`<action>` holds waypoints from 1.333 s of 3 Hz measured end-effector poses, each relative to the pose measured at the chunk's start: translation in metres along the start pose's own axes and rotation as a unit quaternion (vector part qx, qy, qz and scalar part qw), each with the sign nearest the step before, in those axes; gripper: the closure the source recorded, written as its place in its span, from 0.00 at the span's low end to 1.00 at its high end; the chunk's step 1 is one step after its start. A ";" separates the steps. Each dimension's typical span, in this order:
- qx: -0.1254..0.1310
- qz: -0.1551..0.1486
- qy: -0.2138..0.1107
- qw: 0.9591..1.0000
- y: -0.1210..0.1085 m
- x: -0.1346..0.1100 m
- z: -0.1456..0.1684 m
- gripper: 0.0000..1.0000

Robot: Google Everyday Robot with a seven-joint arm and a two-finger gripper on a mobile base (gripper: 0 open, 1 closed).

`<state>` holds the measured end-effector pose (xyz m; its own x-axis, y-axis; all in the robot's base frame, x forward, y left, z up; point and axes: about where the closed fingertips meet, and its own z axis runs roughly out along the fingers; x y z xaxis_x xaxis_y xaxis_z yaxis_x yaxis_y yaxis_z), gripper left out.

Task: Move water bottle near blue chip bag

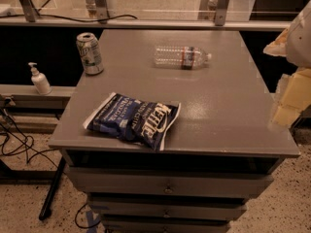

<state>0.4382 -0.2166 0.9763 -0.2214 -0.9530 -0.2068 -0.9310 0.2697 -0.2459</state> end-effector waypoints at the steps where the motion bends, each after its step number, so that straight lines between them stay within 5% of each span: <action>1: 0.004 0.003 -0.005 1.000 -0.003 0.000 0.000 0.00; 2: 0.008 0.002 -0.023 1.000 -0.024 -0.003 0.018 0.00; 4: 0.042 -0.002 -0.101 0.994 -0.126 -0.011 0.071 0.00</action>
Offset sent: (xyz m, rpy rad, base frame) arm 0.0821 -0.0030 -0.0386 0.1063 -0.0458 0.0274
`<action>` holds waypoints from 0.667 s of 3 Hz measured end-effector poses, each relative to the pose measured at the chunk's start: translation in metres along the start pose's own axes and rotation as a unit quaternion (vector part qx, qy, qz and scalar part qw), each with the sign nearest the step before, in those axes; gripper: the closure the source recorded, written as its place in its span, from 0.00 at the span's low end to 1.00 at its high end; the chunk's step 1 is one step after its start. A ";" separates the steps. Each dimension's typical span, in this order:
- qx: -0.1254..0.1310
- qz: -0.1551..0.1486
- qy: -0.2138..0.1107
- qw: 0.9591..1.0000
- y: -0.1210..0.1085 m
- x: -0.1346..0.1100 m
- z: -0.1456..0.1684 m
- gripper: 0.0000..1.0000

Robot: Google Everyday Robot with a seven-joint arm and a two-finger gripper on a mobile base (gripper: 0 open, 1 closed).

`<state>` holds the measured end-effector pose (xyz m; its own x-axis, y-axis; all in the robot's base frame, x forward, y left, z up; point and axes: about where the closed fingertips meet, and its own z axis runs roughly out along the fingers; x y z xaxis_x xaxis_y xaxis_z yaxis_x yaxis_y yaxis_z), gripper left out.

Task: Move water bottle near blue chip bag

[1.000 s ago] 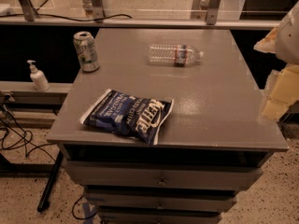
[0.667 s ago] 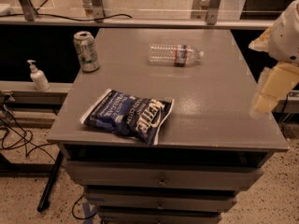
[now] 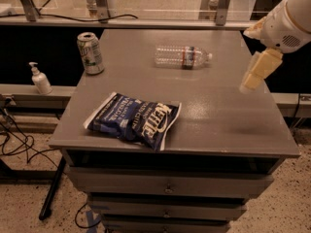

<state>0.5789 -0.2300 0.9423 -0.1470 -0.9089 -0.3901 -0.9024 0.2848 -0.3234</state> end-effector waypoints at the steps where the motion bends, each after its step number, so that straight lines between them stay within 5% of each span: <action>1: 0.020 -0.002 -0.027 0.999 -0.052 -0.009 0.018 0.00; 2: 0.030 0.012 -0.052 0.998 -0.090 -0.033 0.038 0.00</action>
Offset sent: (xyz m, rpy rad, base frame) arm 0.1614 0.0319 0.0246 0.1683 -0.1044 -0.0496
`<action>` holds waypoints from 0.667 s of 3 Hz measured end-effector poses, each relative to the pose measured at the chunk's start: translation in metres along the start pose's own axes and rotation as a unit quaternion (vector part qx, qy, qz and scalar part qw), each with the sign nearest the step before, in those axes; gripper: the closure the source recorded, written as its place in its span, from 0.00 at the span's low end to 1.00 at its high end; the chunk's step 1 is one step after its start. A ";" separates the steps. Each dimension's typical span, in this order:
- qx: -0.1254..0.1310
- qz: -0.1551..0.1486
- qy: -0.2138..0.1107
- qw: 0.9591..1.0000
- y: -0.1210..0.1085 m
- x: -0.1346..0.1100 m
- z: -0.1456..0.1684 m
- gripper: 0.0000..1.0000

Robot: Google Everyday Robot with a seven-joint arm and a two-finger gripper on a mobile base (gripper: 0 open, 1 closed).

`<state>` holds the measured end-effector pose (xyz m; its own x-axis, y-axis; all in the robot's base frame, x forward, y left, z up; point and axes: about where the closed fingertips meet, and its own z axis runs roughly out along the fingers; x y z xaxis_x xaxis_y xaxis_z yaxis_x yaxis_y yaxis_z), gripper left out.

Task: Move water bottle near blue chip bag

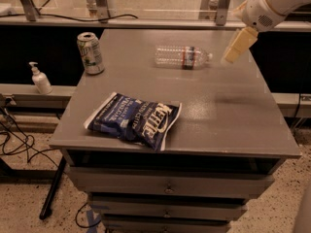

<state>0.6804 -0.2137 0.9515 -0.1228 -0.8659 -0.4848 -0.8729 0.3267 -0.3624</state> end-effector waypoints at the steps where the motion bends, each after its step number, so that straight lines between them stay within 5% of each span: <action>1: -0.012 0.020 -0.020 1.000 -0.013 -0.025 0.031 0.00; 2: -0.030 0.045 -0.033 0.998 -0.013 -0.035 0.061 0.00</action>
Offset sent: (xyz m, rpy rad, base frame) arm 0.0646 0.0695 -0.0427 0.1721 0.1093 -0.0405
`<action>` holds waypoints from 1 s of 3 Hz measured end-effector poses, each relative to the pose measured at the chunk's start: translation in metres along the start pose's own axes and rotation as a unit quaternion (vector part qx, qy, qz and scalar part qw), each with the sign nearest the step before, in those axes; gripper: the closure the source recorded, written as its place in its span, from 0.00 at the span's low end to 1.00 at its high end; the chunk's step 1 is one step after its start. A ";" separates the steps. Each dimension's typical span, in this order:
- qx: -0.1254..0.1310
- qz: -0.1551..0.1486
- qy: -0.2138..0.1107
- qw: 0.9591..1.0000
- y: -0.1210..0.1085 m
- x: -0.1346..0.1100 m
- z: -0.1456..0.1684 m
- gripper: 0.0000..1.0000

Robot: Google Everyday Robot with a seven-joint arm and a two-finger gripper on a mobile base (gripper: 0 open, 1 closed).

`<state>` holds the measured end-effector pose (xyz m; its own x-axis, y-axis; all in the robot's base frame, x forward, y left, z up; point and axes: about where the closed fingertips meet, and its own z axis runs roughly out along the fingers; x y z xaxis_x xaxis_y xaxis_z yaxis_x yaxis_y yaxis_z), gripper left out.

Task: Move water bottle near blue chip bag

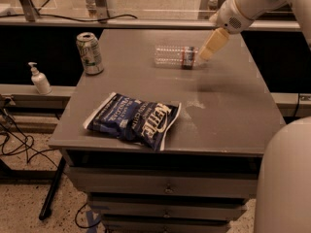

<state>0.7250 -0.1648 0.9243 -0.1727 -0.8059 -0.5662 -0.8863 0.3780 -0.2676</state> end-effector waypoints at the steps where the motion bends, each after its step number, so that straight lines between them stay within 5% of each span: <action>1: -0.015 0.020 -0.010 1.000 0.002 -0.002 0.027 0.00; 3: -0.024 0.038 -0.021 0.999 -0.005 -0.005 0.059 0.00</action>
Offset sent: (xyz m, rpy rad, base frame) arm 0.0347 0.0265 -0.0326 0.1000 0.0356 -0.0306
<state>0.7554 -0.1357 0.8823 -0.2236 -0.7555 -0.6159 -0.8909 0.4148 -0.1854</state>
